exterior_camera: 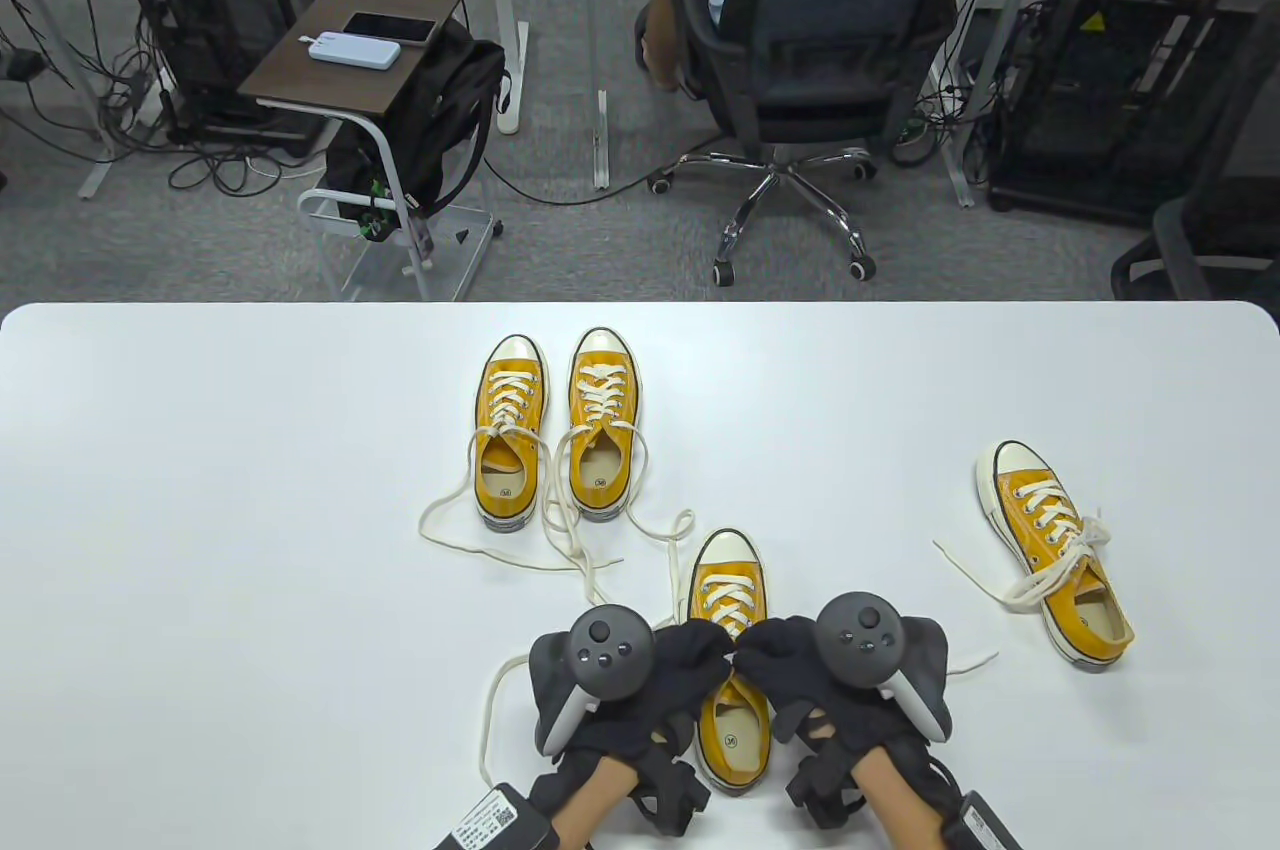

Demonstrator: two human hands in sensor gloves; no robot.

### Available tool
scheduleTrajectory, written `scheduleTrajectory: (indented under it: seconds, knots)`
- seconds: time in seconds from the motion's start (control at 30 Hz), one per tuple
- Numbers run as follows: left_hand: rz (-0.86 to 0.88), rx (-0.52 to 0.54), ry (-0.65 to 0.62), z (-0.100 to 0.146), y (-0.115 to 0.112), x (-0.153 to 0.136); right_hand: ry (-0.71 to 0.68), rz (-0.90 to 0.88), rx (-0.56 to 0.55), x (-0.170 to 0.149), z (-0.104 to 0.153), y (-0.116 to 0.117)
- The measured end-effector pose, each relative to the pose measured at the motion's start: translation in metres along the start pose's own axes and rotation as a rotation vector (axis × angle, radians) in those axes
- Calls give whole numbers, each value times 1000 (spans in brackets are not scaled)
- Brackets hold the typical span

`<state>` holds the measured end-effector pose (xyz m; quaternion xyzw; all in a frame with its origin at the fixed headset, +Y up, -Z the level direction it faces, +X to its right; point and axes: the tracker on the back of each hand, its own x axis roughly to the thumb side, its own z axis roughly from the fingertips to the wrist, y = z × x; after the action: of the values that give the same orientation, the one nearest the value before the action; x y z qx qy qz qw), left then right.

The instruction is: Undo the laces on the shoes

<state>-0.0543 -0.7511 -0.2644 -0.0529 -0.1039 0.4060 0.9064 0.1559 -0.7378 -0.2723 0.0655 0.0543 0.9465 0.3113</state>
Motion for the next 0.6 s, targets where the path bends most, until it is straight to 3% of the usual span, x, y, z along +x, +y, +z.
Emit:
scheduleTrajectory:
  seconds: [0.23, 0.3, 0.53, 0.6]
  knots:
    - [-6, 10, 51, 3, 2, -3, 40, -2, -83, -5, 4, -7]
    - [15, -6, 53, 3, 1, -5, 41, -54, -22, -7, 2, -3]
    - [-35, 4, -13, 4, -4, 4, 29, -34, 30, -2, 1, 3]
    - [-55, 84, -39, 6, -2, 7, 36, -35, 37, -3, 0, 5]
